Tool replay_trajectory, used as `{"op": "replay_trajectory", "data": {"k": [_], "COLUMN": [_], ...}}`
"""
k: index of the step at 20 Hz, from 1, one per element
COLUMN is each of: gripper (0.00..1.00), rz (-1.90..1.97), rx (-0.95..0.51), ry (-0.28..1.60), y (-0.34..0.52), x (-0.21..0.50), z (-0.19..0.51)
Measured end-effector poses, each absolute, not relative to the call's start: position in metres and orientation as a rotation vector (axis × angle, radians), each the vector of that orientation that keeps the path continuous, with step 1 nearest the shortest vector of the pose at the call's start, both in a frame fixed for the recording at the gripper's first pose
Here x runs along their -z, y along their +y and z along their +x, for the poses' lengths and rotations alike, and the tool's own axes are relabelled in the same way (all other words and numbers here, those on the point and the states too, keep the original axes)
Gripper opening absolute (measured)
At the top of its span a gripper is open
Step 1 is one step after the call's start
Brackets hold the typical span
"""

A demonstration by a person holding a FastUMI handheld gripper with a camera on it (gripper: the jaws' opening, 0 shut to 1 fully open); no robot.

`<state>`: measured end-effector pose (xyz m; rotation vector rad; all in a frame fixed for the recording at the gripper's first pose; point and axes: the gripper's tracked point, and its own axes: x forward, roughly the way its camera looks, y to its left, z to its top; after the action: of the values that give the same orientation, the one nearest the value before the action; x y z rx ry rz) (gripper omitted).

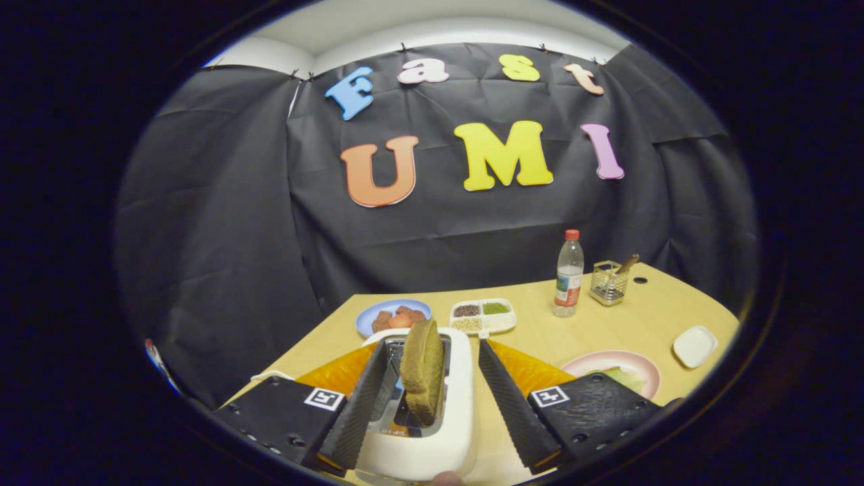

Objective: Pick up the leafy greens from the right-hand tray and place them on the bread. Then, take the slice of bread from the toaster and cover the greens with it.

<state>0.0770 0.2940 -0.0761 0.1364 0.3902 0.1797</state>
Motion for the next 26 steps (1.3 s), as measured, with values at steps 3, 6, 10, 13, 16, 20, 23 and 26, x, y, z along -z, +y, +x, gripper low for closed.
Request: {"op": "replay_trajectory", "data": {"k": [3, 6, 10, 13, 16, 20, 23, 26], "gripper": [0.73, 0.52, 0.17, 0.10, 0.10, 0.10, 0.10, 0.10], "rz": [0.135, 0.138, 0.138, 0.149, 0.183, 0.217, 0.265, 0.292], "rx": [-0.186, -0.160, -0.148, -0.173, -0.189, -0.237, -0.245, -0.218], "ry": [0.410, 0.445, 0.487, 0.472, 0.417, 0.324, 0.252, 0.217], "y": [0.299, 0.298, 0.299, 0.300, 0.297, 0.294, 0.277, 0.248], "x": [0.080, 0.088, 0.097, 0.090, 0.068, 0.022, -0.012, -0.026], "z": [0.078, 0.081, 0.082, 0.078, 0.078, 0.071, 0.066, 0.062]}}
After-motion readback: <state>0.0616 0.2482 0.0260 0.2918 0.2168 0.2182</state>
